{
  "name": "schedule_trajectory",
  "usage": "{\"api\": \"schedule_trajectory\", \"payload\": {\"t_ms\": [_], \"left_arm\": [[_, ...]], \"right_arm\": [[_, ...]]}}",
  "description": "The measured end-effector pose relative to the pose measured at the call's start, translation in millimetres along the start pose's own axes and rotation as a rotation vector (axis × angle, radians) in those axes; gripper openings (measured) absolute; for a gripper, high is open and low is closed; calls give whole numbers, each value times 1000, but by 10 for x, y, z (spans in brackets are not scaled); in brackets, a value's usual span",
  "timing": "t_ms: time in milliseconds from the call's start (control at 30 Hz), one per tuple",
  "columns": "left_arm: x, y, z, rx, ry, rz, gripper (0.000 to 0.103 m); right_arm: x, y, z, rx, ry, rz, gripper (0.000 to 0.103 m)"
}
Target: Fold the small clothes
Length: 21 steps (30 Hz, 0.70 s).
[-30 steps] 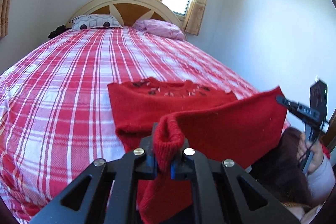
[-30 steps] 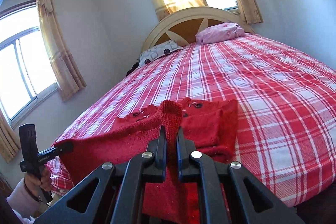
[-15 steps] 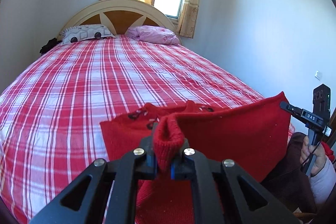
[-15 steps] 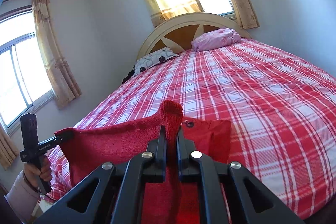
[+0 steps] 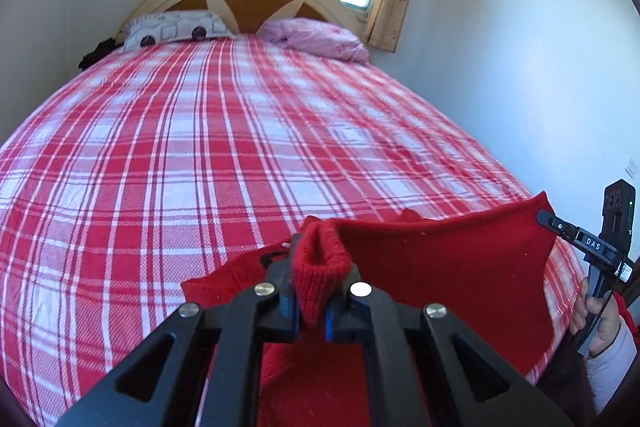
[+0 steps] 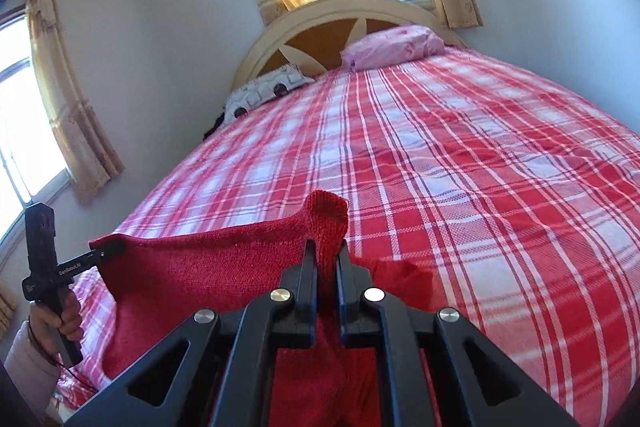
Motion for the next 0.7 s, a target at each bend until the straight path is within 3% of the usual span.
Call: {"api": "schedule_trajectory", "payload": {"t_ms": [333,533,700], "left_arm": [[23,-512,266,-63,89,83,8],[73,-767,470,-136,162,134,12],[61,-802,557,-136,203,146,16]], "right_arm": [[17,-757,-172,20,23,146,7],[179,-1050,-237,46,23,266,7],[207,-1118,-293,32,2,291,9]]}}
Point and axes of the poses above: each gripper's, at about its wrist camera, not at the fingertips, and y roughly against the way its jaws point, z to its left, x to its underside, the point moved 1 cm from there along -y, roughly the way its jaws point, and after that the axes turned 10 degrees about y, right-handed, at the moved point
